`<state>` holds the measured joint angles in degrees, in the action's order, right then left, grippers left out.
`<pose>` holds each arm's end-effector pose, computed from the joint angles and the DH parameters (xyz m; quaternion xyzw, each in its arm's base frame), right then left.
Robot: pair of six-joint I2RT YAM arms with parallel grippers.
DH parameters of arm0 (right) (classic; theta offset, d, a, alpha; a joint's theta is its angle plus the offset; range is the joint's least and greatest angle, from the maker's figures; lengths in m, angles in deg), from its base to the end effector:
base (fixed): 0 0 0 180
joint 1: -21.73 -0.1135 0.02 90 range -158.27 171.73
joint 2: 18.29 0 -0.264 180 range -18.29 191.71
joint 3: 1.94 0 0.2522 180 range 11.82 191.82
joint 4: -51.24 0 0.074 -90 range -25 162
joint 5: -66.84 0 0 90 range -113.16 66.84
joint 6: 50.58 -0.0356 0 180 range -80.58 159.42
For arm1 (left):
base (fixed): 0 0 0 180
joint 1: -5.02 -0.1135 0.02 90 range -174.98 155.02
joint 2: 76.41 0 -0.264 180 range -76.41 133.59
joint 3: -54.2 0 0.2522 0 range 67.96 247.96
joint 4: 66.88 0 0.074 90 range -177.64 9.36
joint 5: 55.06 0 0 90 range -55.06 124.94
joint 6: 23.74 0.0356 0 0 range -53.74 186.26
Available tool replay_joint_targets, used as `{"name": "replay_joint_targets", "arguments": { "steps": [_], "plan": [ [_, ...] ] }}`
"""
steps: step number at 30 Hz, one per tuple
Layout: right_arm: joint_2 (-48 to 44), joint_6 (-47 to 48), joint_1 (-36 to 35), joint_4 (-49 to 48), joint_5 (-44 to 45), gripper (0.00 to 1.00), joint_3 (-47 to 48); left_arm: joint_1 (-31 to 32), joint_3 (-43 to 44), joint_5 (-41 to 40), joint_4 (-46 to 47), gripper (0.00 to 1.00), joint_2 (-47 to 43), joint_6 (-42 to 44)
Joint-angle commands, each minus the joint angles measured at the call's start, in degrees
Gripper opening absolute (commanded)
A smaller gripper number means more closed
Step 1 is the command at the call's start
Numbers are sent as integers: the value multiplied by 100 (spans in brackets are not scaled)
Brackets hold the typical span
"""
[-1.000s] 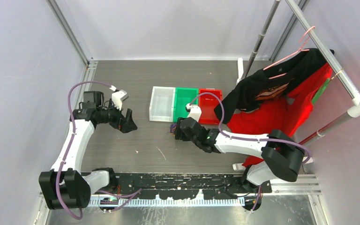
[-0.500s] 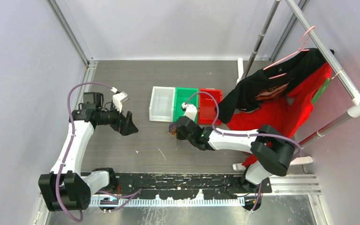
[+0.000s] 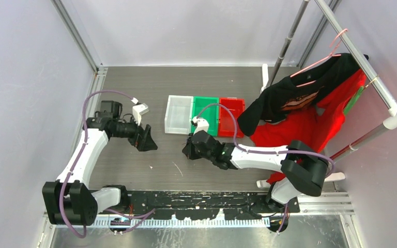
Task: Untangle the cables
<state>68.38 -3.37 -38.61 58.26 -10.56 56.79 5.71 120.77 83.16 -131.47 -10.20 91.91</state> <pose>0.1634 0.2713 0.1966 -0.0844 0.8789 0.2993 0.3617 0.2079 -0.0291 0.2687 0.2914 0.8456 -0.3448 0.2848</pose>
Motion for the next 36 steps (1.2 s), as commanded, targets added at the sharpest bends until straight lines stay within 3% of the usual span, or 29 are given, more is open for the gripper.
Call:
{"name": "replay_joint_targets", "arguments": {
  "steps": [1, 4, 7, 9, 13, 16, 28, 36],
  "plan": [
    [-359, -2, -127, -375, -302, 1, -158, 564, 250, 7, 202, 89, 131, -146],
    [-805, -175, -108, -222, 392, 5, -497, 931, 346, -291, 252, 88, 324, -133],
    [-1069, -225, 53, 414, 1097, 47, -450, 1003, 471, -240, 228, 88, 534, -173],
    [-998, -192, 192, 785, 1240, 62, -178, 1003, 534, -189, 238, 86, 605, -214],
    [-560, -103, 467, 1017, 1085, 67, 192, 1003, 557, -156, 186, 84, 802, -241],
    [-168, -26, 682, 876, 850, 63, 319, 999, 501, -162, 124, 84, 701, -183],
    [392, 172, 409, -92, -429, 2, 491, 1001, 366, -196, -2, 85, 381, 47],
    [315, 126, 139, -415, -758, 1, 434, 1035, 361, 0, 153, 82, 612, -26]
  ]
}}
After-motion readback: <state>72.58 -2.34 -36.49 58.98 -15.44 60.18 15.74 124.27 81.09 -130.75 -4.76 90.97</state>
